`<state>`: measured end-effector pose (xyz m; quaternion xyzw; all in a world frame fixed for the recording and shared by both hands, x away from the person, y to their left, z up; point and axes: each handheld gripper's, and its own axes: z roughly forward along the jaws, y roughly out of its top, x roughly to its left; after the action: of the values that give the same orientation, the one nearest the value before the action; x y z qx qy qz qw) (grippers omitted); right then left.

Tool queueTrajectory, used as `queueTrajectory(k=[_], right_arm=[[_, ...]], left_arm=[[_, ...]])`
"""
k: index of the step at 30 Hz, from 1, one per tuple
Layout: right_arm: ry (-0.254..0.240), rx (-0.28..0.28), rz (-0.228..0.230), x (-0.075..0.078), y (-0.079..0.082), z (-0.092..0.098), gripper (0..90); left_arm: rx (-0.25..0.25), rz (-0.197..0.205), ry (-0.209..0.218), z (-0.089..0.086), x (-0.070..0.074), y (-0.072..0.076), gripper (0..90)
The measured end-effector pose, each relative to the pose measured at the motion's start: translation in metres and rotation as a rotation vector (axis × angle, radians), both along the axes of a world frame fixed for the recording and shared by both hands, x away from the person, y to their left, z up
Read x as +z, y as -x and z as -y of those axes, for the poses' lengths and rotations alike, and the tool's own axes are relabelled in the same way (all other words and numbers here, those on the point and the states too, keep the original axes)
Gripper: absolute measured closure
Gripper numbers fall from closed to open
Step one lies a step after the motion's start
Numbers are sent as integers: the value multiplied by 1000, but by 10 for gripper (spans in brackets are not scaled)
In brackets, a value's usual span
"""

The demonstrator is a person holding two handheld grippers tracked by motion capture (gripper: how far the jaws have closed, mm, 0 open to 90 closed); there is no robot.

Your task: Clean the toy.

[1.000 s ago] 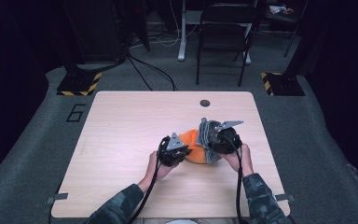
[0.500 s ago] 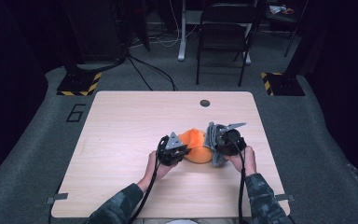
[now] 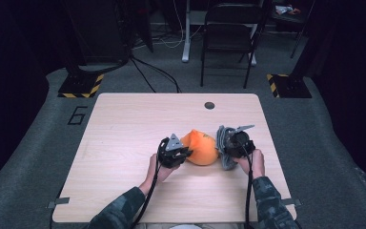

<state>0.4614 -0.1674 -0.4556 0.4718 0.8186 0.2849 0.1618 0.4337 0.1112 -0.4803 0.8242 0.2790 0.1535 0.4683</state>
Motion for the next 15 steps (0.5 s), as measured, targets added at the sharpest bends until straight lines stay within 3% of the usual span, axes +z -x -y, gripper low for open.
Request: queueTrajectory(k=[3,6,11,13,15], right_arm=[[-46,31,64,23,10,-5,710],[-62,86,78,34,18,-18,711],[-19,117,70,24,18,-36,712],[-18,109,71,21,17,-34,712],[-18,103,66,20,16,-33,712]], left_arm=[[4,1,0,0,0,0,791],[13,8,6,0,0,0,789],[17,9,-2,-1,0,-1,751],[23,25,-14,0,1,0,689],[37,57,-57,2,4,2,593]])
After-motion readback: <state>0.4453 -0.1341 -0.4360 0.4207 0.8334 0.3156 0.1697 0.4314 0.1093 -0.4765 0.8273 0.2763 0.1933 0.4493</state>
